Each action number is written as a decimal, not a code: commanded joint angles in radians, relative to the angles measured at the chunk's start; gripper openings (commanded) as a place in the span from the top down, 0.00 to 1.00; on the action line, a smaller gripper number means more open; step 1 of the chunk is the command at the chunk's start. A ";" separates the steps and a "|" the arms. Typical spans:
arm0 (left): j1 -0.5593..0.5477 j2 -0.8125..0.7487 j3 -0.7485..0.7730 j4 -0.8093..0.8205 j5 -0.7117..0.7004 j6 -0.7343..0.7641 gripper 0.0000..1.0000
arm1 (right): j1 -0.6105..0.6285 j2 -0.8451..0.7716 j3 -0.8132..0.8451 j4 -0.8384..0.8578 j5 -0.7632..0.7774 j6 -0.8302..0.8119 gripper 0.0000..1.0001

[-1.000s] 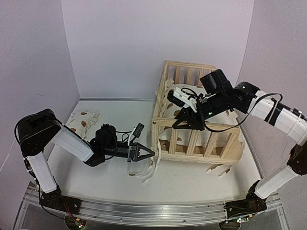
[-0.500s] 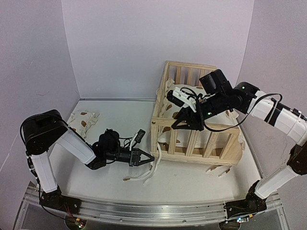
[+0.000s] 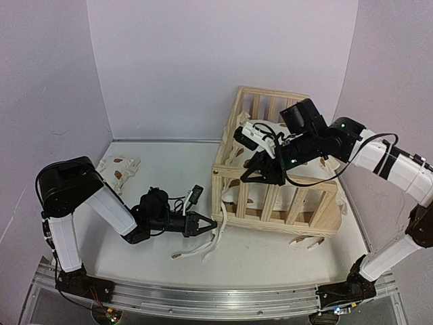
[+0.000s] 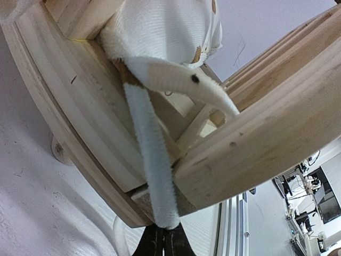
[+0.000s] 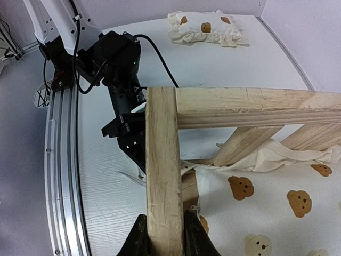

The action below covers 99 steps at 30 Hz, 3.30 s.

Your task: Set up the pet bed

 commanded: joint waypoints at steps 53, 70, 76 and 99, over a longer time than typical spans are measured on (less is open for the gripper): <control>-0.164 0.033 0.240 -0.401 -0.081 0.045 1.00 | 0.130 -0.238 -0.103 -0.131 0.975 0.642 0.02; -0.103 -0.011 0.189 -0.438 -0.056 0.140 1.00 | 0.480 -0.278 -0.370 0.024 0.525 0.531 0.02; -0.084 -0.007 0.181 -0.440 -0.027 0.124 1.00 | 0.483 -0.352 -0.724 0.415 0.638 0.214 0.02; -0.028 0.007 0.166 -0.444 0.040 0.113 1.00 | 0.306 0.189 -0.702 0.877 0.289 -0.283 0.35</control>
